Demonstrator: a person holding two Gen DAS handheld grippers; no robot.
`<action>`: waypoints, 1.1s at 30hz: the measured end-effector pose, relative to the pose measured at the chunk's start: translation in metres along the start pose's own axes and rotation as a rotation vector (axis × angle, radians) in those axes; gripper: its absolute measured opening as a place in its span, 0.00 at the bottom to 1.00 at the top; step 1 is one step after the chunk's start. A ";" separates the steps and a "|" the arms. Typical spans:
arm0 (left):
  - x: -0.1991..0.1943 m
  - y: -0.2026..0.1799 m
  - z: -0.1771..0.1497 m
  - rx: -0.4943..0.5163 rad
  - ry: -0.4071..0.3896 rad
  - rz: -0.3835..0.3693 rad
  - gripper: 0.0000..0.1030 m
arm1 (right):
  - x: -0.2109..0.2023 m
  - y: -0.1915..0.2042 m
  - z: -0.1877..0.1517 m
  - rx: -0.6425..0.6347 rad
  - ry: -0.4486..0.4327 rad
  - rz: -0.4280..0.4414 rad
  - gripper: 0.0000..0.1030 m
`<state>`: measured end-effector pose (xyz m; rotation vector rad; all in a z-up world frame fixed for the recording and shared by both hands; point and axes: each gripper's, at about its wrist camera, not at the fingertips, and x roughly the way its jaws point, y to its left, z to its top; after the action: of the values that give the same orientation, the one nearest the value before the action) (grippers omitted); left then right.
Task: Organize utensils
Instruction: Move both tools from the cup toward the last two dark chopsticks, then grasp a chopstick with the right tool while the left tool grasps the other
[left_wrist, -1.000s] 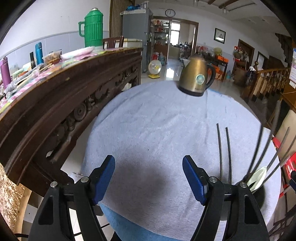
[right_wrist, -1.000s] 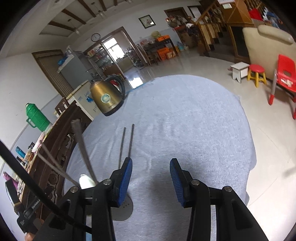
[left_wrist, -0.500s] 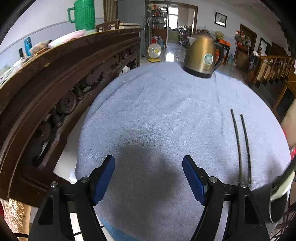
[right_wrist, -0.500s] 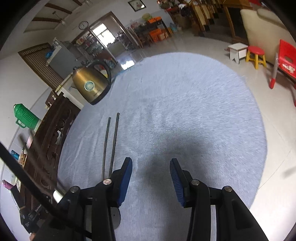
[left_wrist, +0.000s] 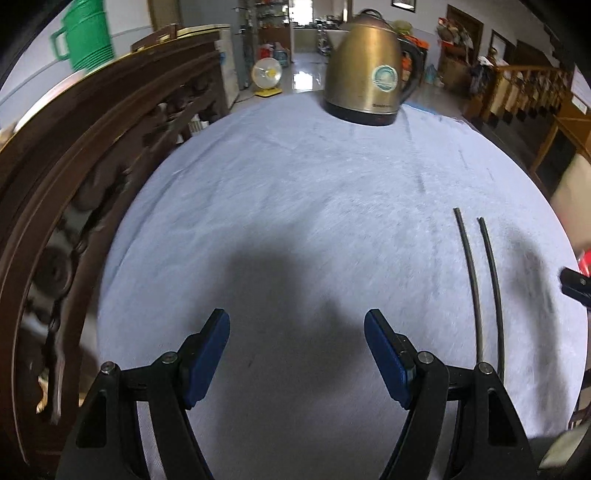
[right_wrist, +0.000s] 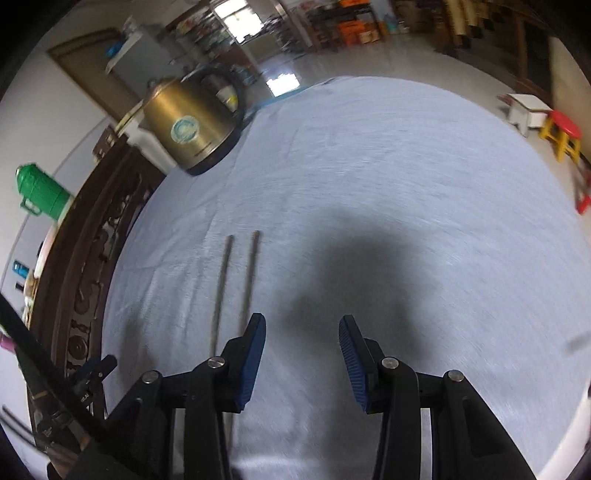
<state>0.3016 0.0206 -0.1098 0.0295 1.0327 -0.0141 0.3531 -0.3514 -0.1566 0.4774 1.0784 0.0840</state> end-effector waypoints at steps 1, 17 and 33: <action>0.003 -0.005 0.006 0.011 0.002 -0.001 0.74 | 0.011 0.007 0.008 -0.017 0.016 0.002 0.44; 0.029 -0.037 0.053 0.088 0.022 -0.018 0.74 | 0.118 0.068 0.063 -0.131 0.152 -0.182 0.07; 0.087 -0.155 0.108 0.257 0.222 -0.263 0.62 | 0.085 -0.002 0.069 -0.158 0.136 -0.236 0.06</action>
<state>0.4351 -0.1373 -0.1319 0.1308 1.2452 -0.3902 0.4533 -0.3510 -0.2011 0.2023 1.2437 -0.0069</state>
